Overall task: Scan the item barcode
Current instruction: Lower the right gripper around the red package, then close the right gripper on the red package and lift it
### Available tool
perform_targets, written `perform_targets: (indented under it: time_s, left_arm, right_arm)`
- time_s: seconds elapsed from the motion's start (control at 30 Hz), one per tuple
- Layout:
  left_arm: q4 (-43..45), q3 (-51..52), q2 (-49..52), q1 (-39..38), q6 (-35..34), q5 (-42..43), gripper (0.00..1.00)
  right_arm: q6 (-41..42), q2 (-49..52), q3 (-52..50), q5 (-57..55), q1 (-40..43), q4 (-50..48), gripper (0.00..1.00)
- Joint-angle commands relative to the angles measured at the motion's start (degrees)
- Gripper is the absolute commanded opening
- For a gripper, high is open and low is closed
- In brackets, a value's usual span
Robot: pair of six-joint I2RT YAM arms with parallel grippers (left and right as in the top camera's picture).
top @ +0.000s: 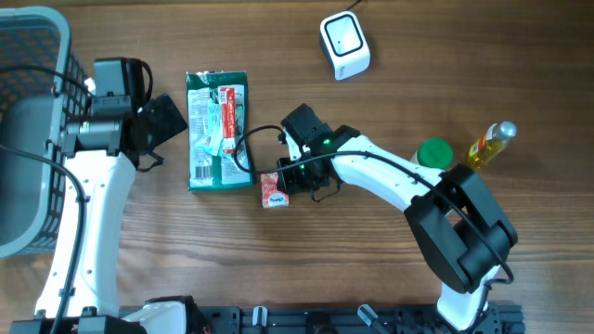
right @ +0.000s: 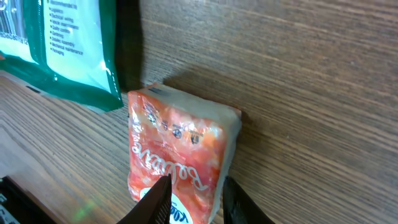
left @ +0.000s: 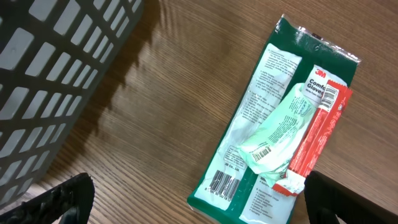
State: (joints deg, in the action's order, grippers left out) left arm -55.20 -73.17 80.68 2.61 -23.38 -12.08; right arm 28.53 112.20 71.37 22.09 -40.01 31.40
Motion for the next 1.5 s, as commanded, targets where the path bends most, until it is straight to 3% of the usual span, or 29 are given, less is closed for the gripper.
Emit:
perform_targets:
  time_s: [0.0,0.7,0.87,0.97,1.13,1.23,1.33,1.47]
  left_arm:
    - [0.13,0.00,0.11,-0.26,0.68,0.09,1.00]
    - [0.13,0.00,0.11,-0.26,0.66,0.09,1.00]
    - [0.13,0.00,0.11,-0.26,0.66,0.09,1.00]
    - [0.13,0.00,0.11,-0.26,0.66,0.09,1.00]
    - [0.13,0.00,0.11,-0.26,0.66,0.09,1.00]
    - [0.13,0.00,0.11,-0.26,0.68,0.09,1.00]
    - [0.13,0.00,0.11,-0.26,0.66,0.09,1.00]
    - [0.13,0.00,0.11,-0.26,0.66,0.09,1.00]
  right_arm:
    - [0.61,-0.02,-0.63,1.14,-0.61,-0.94,0.27]
    - [1.73,0.00,-0.79,-1.55,-1.84,-1.25,0.25]
    - [5.35,0.00,-5.07,-1.51,-1.84,-6.21,0.26]
    - [6.23,0.00,-7.45,-1.46,-1.81,-8.87,0.18]
    - [6.43,-0.02,-7.54,-1.49,-1.77,-9.31,0.17]
    - [5.75,-0.26,-7.48,-0.83,-0.85,-9.18,0.04]
    - [-0.37,-1.55,-7.48,7.41,2.36,-8.35,0.04]
    - [-19.37,-4.96,-7.48,35.15,10.21,-7.61,0.04]
